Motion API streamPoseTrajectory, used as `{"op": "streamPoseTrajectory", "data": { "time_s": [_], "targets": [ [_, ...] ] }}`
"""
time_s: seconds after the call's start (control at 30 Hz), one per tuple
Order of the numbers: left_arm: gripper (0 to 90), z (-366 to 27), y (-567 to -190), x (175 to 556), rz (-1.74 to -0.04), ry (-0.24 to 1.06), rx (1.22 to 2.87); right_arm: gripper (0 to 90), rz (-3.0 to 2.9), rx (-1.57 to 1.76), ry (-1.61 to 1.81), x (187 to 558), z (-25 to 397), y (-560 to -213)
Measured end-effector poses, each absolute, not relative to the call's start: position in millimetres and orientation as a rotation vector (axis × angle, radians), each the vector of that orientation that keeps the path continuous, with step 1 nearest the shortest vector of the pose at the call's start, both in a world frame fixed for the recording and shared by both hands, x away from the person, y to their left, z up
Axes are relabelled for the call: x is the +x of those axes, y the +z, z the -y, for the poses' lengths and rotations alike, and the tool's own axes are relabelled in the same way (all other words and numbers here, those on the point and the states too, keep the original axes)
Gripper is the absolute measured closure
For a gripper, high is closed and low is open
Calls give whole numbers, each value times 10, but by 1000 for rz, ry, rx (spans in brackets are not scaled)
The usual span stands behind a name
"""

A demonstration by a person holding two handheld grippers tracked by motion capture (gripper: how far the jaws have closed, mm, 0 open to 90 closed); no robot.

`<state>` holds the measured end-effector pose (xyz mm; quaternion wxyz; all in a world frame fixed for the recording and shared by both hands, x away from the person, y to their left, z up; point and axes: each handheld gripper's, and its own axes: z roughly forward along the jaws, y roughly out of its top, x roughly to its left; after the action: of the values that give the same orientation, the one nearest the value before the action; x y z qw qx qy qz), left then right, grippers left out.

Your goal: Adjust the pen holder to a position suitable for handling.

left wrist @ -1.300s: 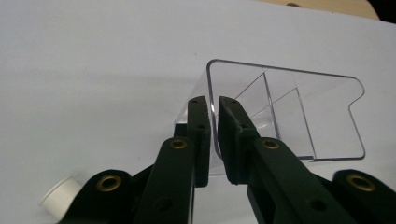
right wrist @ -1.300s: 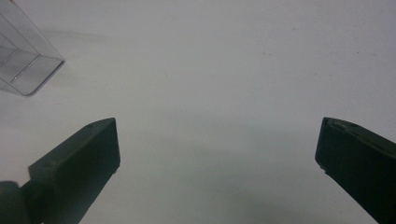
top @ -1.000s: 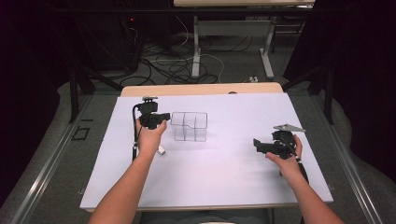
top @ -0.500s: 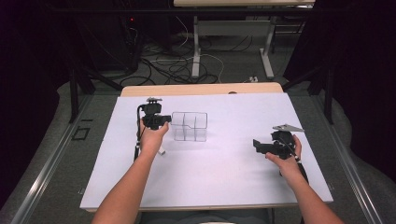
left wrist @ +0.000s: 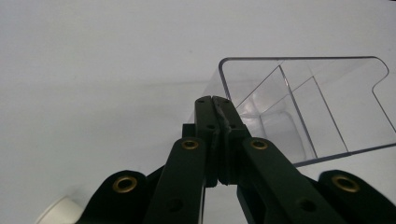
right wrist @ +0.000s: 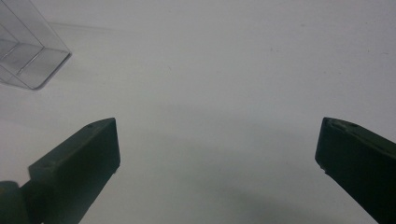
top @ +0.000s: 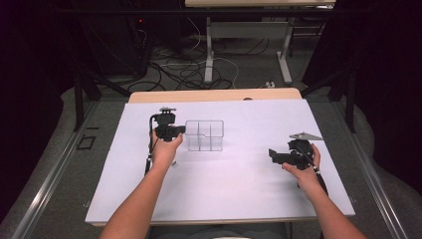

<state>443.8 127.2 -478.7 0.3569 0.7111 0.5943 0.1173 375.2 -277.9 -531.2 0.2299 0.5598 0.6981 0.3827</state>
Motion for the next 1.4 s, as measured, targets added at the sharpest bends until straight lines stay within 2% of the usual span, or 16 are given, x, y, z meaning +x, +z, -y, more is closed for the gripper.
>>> {"op": "streamPoseTrajectory", "data": {
  "time_s": [0.87, 1.1, 1.4],
  "targets": [
    [900, -980, -4815, 4406, -1507, 229, 1815, 0, -1928, 1542, 1051, 3754, 2763, -5319],
    [898, -1016, -4818, 4416, -1510, 217, 1810, 0, -1925, 1543, 1053, 3751, 2768, -5314],
    [821, -1231, -4749, 4380, -1504, 155, 1732, 0, -1922, 1544, 1053, 3744, 2785, -5315]
  ]
}}
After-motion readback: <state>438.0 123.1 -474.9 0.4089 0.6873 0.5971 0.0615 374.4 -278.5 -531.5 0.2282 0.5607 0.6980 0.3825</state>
